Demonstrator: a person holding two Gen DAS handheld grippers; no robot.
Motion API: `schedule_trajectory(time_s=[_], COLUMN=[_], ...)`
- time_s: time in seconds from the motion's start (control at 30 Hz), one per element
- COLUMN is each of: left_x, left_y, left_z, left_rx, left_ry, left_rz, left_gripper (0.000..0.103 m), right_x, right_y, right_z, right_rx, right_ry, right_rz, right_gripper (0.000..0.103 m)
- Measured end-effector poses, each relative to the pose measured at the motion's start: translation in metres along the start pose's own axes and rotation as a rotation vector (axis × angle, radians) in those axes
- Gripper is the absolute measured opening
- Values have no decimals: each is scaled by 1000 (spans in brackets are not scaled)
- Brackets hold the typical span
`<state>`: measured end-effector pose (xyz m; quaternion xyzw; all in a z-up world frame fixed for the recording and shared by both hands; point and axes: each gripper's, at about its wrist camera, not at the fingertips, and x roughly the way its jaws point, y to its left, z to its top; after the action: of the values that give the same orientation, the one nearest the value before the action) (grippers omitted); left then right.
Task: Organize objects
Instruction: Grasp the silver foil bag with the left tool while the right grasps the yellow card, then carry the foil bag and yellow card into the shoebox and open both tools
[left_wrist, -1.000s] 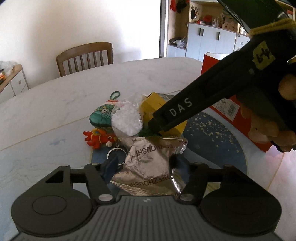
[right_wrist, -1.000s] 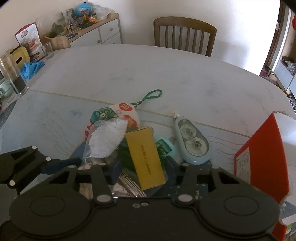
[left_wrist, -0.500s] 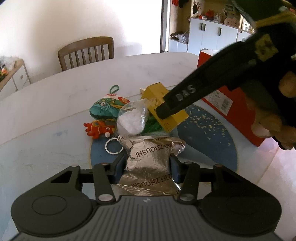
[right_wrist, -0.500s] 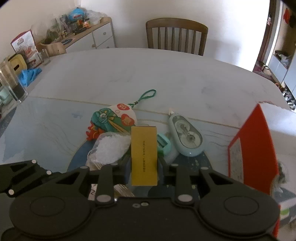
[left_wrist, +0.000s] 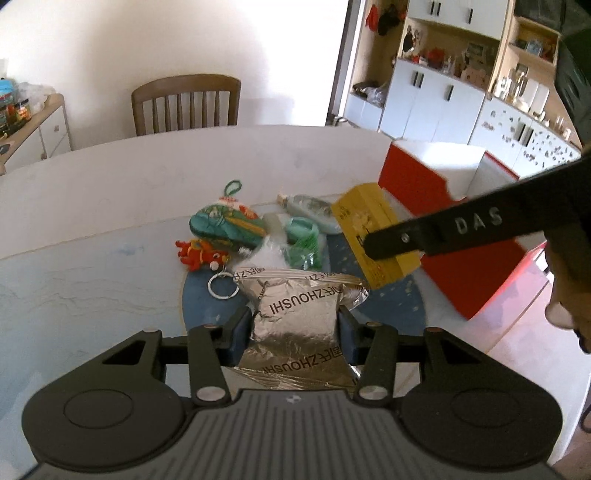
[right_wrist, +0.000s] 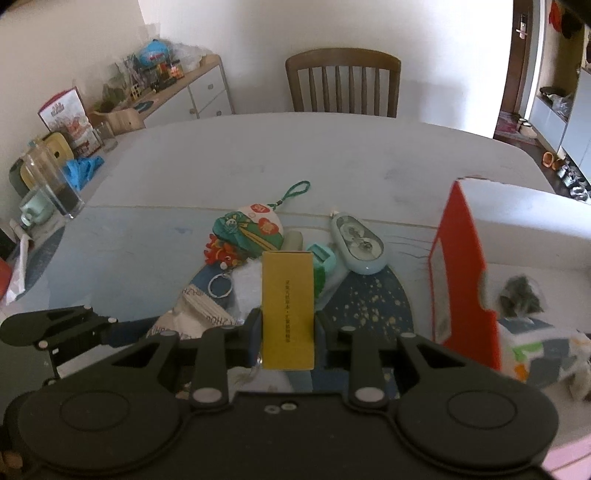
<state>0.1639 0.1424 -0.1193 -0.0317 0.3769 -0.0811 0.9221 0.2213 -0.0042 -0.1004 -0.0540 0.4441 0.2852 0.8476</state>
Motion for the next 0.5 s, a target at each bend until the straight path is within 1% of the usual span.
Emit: schedule_trajectory(time_s=[0.33, 0.5], left_x=[-29, -39], left_y=[-18, -34], left_z=[21, 35], left_rx=[-20, -22], left_ry=[-51, -75], left_rz=[-1, -5], left_gripper=[47, 47], right_x=[-49, -71], right_y=[-13, -25], right_z=[-13, -16], right_rx=[55, 75], right_ry=[-51, -81], right_rz=[-7, -17], right_gripper=[27, 27])
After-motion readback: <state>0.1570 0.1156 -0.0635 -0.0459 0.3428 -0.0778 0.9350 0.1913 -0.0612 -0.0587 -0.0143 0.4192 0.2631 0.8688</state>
